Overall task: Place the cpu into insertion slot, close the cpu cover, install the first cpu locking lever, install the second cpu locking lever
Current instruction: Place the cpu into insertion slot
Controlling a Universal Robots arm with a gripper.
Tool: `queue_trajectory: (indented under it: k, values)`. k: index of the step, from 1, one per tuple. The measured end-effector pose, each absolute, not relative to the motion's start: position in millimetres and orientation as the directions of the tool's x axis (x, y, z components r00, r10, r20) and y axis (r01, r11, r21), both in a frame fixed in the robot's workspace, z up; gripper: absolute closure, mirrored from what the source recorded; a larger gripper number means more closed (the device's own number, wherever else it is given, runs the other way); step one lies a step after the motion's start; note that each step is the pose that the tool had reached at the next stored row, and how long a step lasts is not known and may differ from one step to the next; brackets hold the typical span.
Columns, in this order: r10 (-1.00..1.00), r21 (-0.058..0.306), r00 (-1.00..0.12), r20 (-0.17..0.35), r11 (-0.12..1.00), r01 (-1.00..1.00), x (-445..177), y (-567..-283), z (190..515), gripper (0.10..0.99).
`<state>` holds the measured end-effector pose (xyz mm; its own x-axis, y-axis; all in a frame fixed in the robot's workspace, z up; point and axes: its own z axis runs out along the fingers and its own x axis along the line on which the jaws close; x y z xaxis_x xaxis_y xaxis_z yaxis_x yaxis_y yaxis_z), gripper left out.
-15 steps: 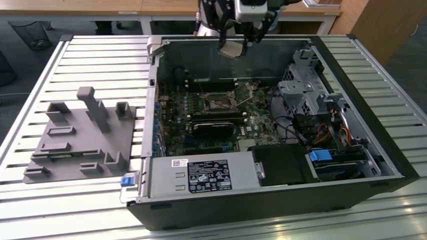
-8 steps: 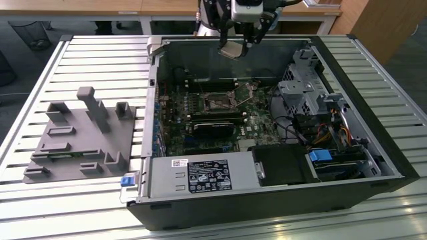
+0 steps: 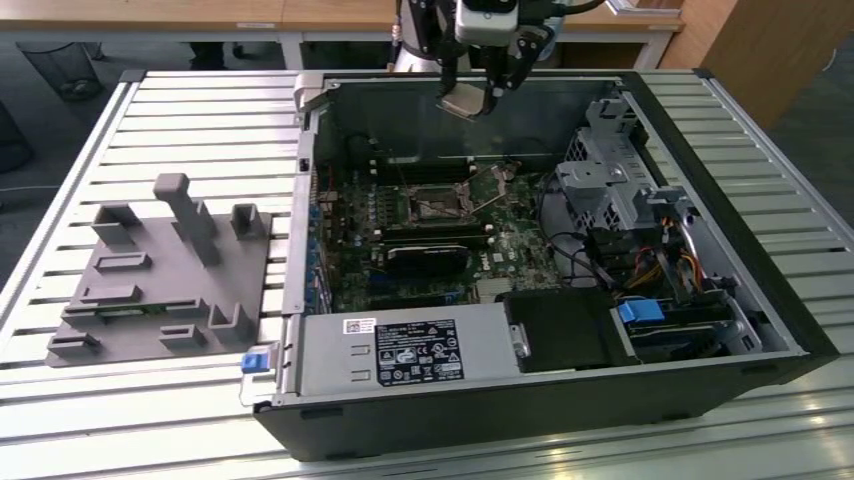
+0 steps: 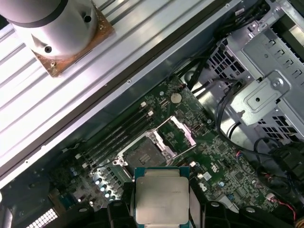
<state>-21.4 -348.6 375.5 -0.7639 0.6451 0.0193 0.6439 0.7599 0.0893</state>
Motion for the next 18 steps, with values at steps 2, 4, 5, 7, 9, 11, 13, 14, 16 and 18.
queue_trajectory:
  k: [2, 4, 5, 7, 9, 11, 13, 14, 16, 18]
  values:
    - [0.658, 0.089, -0.753, 0.019, 0.749, 0.657, -21.4, -348.6, 375.3, 0.545]
    - [0.670, 0.089, -0.742, 0.019, 0.738, 0.669, -21.4, -348.6, 375.1, 0.545]
    - [0.676, 0.089, -0.736, 0.019, 0.733, 0.675, -21.4, -348.6, 375.1, 0.545]
    - [0.688, 0.089, -0.726, 0.019, 0.722, 0.687, -21.4, -348.6, 374.9, 0.545]
    - [0.699, 0.089, -0.714, 0.019, 0.711, 0.698, -21.4, -348.6, 374.7, 0.545]
    - [0.711, 0.089, -0.703, 0.019, 0.699, 0.709, -21.4, -348.6, 374.6, 0.545]
    - [0.722, 0.089, -0.692, 0.019, 0.688, 0.720, -21.4, -348.6, 374.5, 0.545]
    - [0.728, 0.089, -0.686, 0.019, 0.682, 0.726, -21.4, -348.6, 374.4, 0.545]
    - [0.739, 0.089, -0.673, 0.019, 0.669, 0.738, -21.4, -348.6, 374.3, 0.545]
    - [0.750, 0.089, -0.661, 0.019, 0.657, 0.748, -21.4, -348.6, 374.1, 0.545]
